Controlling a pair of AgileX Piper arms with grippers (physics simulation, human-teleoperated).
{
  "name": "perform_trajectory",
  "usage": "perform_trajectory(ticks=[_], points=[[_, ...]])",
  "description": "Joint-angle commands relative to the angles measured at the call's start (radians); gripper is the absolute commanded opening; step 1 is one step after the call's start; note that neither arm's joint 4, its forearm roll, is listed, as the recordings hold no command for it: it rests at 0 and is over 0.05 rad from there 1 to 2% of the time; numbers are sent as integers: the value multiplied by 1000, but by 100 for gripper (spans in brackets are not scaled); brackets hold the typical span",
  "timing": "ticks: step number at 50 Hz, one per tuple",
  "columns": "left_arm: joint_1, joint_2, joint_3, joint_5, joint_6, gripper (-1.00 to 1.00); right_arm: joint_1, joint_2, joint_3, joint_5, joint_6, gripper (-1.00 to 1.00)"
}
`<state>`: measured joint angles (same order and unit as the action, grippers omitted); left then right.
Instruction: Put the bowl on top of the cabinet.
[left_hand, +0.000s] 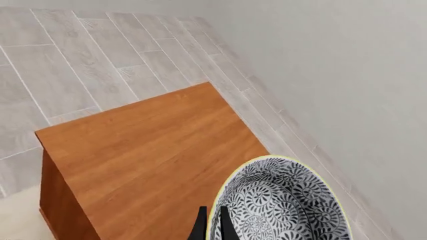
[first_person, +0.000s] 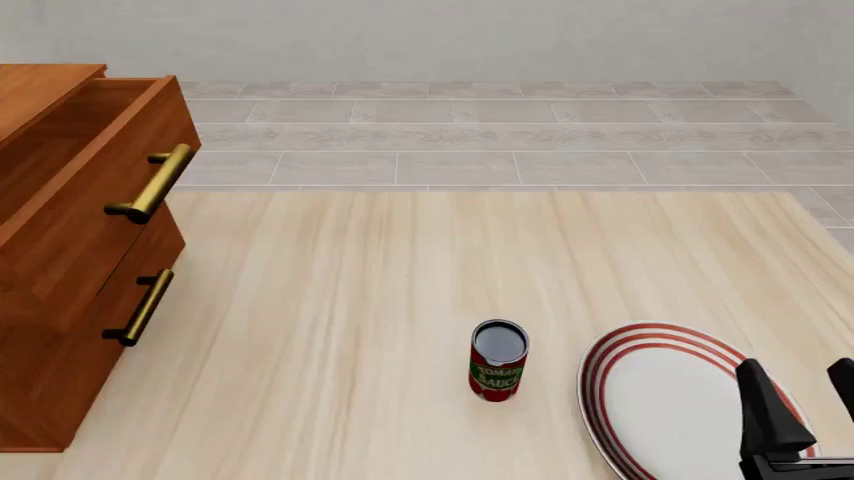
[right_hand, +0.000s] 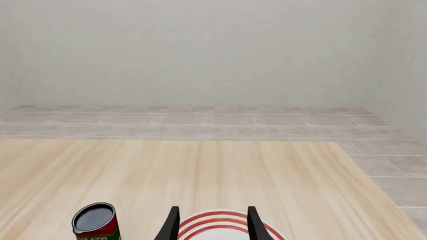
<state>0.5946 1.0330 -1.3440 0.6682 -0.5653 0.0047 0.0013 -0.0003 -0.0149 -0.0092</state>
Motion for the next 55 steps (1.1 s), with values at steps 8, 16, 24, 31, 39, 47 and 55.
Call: perform_trajectory(ticks=[8, 16, 24, 31, 39, 47, 55], points=[[52, 27, 0, -16, -21, -100, 1, 0, 0, 1, 0, 100], [69, 46, 18, -29, -27, -100, 1, 0, 0, 2, -2, 100], [94, 68, 23, -40, -25, -100, 1, 0, 0, 2, -3, 100], [99, 76, 35, -49, -31, -100, 1, 0, 0, 2, -3, 100], [99, 79, 53, -62, -39, -100, 1, 0, 0, 2, -4, 100], [99, 82, 75, -76, -51, -100, 2, 0, 0, 2, -6, 100], [102, 89, 90, -88, -53, -100, 2, 0, 0, 2, -9, 100]])
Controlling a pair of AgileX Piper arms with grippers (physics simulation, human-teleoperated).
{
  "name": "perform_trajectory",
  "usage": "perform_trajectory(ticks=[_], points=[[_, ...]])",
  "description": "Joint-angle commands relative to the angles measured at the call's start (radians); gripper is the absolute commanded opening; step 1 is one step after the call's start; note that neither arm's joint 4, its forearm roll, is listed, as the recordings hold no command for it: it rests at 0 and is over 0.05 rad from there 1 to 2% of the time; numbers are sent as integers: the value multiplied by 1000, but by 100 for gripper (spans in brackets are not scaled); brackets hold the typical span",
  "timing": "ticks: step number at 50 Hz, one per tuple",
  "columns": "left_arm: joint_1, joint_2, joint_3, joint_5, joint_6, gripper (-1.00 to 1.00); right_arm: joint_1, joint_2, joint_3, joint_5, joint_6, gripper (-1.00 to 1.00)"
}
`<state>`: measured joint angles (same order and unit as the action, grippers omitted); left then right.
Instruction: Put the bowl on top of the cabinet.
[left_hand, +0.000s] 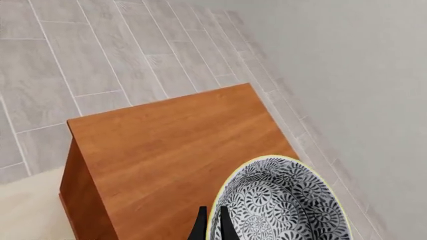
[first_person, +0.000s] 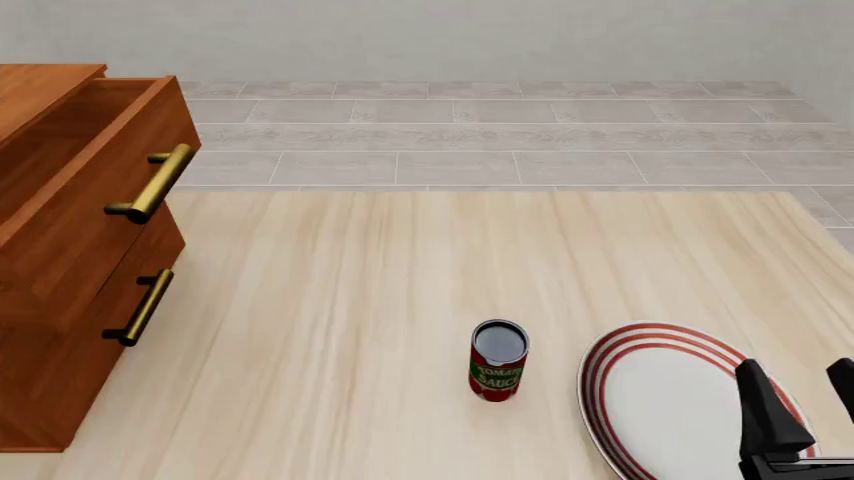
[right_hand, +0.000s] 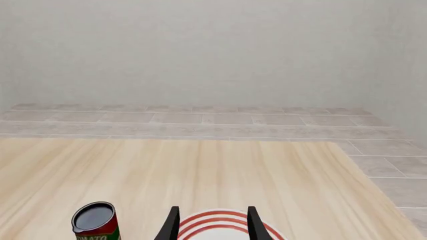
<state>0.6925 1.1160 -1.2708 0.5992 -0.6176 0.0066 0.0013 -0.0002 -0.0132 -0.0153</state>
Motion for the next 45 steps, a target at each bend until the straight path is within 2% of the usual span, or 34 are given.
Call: perform_trajectory(ticks=[1, 45], points=[[7, 6, 18, -20, -4, -100, 1, 0, 0, 0, -3, 100], [13, 25, 55, -57, -17, -100, 2, 0, 0, 1, -8, 100]])
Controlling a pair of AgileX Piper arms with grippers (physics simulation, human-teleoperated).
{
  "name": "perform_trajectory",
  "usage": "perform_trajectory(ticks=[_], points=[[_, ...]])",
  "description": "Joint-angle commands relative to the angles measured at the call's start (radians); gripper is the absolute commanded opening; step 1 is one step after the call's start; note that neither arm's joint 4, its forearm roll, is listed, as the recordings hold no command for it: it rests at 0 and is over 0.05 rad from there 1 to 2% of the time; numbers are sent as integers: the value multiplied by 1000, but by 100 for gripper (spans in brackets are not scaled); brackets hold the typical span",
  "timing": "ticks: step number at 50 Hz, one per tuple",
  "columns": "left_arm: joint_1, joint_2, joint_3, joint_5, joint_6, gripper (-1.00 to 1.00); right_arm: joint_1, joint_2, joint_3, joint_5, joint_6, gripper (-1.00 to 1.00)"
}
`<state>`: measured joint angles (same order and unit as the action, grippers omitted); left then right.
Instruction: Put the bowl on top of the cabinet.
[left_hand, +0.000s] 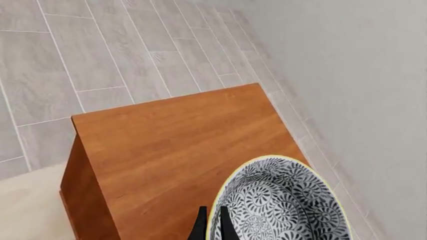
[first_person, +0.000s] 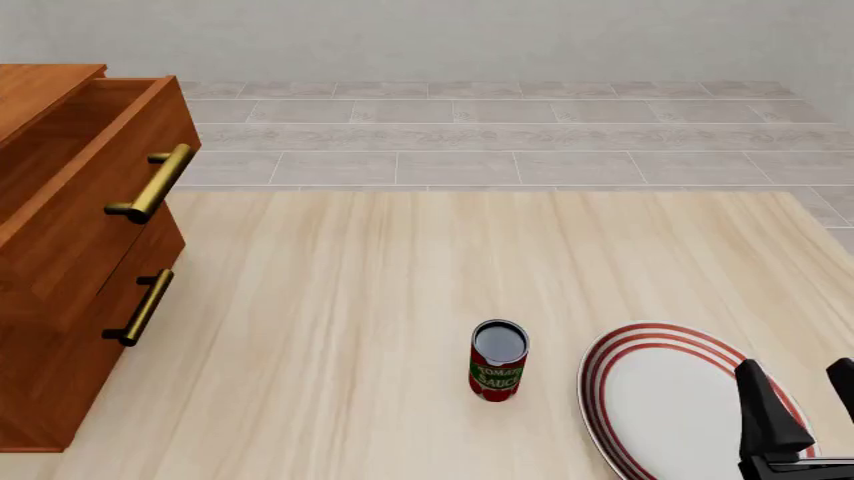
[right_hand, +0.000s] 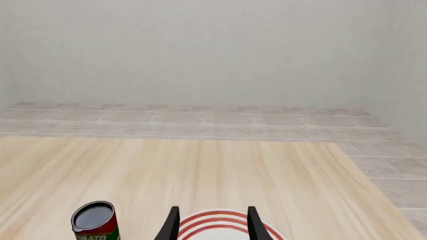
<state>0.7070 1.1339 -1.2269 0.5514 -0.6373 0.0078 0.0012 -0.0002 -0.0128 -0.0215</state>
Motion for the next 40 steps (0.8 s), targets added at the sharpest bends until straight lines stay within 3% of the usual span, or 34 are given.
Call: perform_trajectory(ticks=[1, 40], points=[[-1, 7, 11, -9, 2, -100, 0, 0, 0, 1, -2, 100], [2, -18, 23, -23, 5, -100, 2, 0, 0, 1, -2, 100]])
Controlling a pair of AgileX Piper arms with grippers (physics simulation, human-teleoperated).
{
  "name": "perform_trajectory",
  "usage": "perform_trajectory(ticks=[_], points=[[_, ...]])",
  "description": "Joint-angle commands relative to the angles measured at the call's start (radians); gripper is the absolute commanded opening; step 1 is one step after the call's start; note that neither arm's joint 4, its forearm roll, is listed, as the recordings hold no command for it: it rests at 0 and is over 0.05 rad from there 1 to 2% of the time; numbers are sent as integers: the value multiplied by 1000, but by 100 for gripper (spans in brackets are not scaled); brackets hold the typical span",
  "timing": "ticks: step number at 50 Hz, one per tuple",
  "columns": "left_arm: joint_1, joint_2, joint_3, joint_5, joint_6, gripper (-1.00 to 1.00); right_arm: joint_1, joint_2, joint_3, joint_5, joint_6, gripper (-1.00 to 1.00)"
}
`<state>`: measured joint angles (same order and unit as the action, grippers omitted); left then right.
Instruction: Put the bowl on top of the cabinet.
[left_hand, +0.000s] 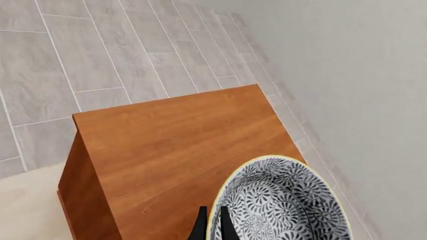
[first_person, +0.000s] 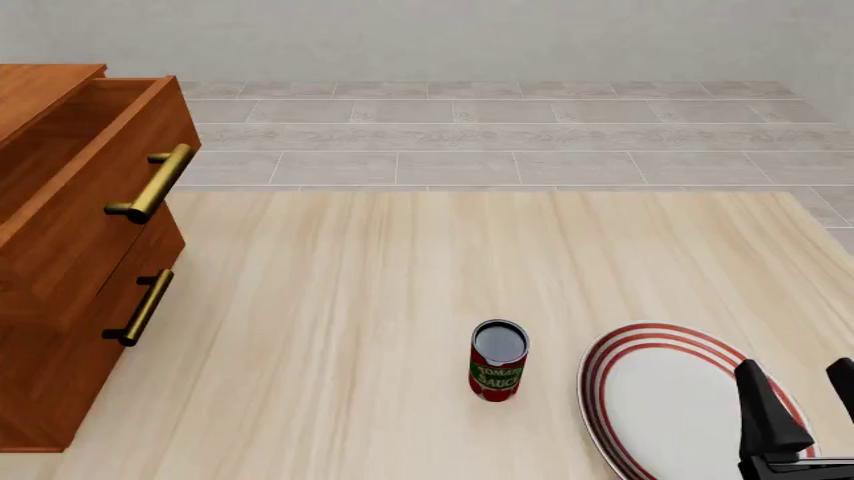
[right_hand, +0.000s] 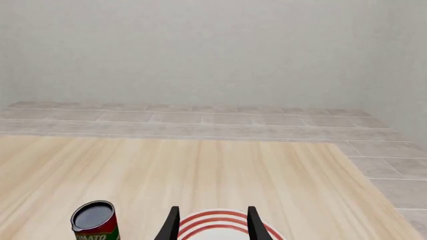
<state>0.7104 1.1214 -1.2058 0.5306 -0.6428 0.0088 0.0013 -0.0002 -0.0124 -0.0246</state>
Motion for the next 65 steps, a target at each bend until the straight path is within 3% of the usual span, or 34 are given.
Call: perform_trajectory(ticks=[1, 3, 4, 50, 65], points=[[1, -6, 0, -2, 13, -100, 0, 0, 0, 1, 2, 100], [-1, -6, -3, 0, 11, -100, 1, 0, 0, 1, 2, 100], [1, -5, -6, 0, 13, 100, 1, 0, 0, 2, 3, 100], [1, -63, -11, 14, 8, 100, 5, 0, 0, 2, -3, 100], [-48, -150, -21, 46, -2, 100, 6, 1, 0, 2, -3, 100]])
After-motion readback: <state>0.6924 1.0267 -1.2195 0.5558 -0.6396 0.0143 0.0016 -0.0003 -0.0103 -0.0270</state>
